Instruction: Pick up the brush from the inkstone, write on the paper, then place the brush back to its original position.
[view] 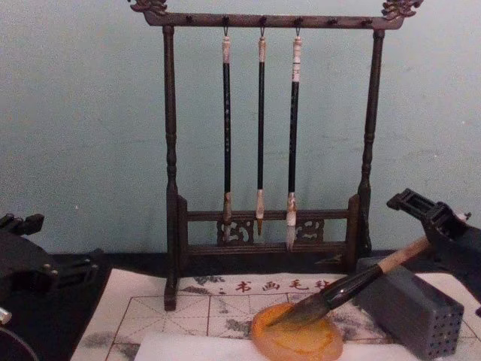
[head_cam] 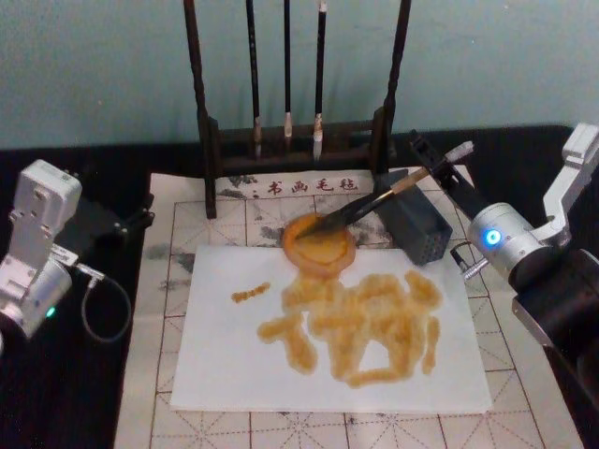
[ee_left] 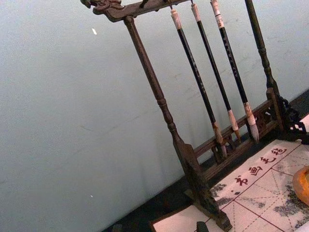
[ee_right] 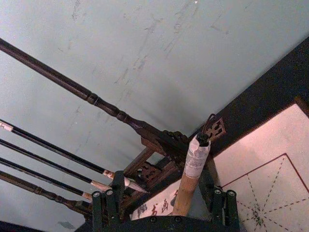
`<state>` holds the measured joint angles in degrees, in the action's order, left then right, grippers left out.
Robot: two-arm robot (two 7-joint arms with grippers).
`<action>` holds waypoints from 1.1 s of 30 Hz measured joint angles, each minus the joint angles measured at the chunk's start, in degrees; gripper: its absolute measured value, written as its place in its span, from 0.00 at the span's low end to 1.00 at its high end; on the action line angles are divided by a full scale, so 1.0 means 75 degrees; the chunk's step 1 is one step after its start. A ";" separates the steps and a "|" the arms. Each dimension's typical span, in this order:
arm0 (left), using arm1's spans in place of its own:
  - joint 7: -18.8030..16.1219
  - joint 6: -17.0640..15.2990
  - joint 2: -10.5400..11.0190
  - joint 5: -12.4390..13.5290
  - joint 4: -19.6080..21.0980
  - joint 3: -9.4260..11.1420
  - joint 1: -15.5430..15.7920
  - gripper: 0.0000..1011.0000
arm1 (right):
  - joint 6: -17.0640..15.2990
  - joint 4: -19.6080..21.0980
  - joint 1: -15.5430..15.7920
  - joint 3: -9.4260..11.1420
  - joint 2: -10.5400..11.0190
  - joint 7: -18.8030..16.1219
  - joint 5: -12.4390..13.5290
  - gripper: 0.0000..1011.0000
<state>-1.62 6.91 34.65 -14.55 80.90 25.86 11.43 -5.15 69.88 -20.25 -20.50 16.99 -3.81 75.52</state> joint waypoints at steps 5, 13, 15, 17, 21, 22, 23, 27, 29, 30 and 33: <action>0.0000 0.0000 0.0000 0.0000 0.0000 0.0000 0.0000 0.99 | 0.0000 0.0000 0.0000 0.0000 0.0000 0.0001 0.0000 0.99; 0.0000 0.0000 0.0000 0.0000 0.0000 0.0000 0.0000 0.99 | -0.0039 0.0122 0.0107 0.0020 0.0075 0.0014 0.0044 0.99; 0.0000 0.0000 0.0000 0.0000 0.0000 0.0000 0.0000 0.99 | -0.0061 0.0217 0.0171 0.0033 0.0125 0.0053 0.0083 0.99; 0.0000 0.0000 0.0000 0.0000 0.0000 0.0000 0.0000 0.99 | -0.0072 0.0296 0.0228 0.0040 0.0162 0.0090 0.0111 0.99; 0.0000 0.0000 0.0000 0.0000 0.0000 0.0000 0.0000 0.99 | -0.0109 0.0589 0.0437 0.0072 0.0302 0.0236 0.0223 0.99; 0.0000 0.0000 0.0000 0.0000 0.0000 0.0000 0.0000 0.99 | -0.0118 0.0651 0.0481 0.0077 0.0332 0.0266 0.0250 0.99; 0.0000 0.0000 0.0000 0.0000 0.0000 0.0000 0.0000 0.99 | -0.0130 0.0719 0.0528 0.0083 0.0366 0.0297 0.0278 0.99; 0.0000 0.0000 0.0000 0.0000 0.0000 0.0000 0.0000 0.99 | -0.0218 0.1167 0.0844 0.0094 0.0610 0.0423 0.0462 0.99; 0.0000 0.0000 0.0000 0.0000 0.0000 0.0001 0.0000 0.99 | -0.0231 0.1339 0.0956 0.0094 0.0703 0.0442 0.0510 0.99; 0.0000 0.0000 0.0000 0.0000 0.0000 0.0000 0.0000 0.99 | -0.0232 0.1513 0.1070 0.0085 0.0801 0.0459 0.0529 0.99; 0.0000 0.0000 0.0000 0.0000 0.0000 0.0000 0.0000 0.99 | -0.0196 0.1758 0.1222 0.0056 0.0955 0.0469 0.0528 0.99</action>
<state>-1.62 6.91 34.64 -14.55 80.90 25.86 11.43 -6.63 83.06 -11.09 -20.08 24.15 -0.29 79.48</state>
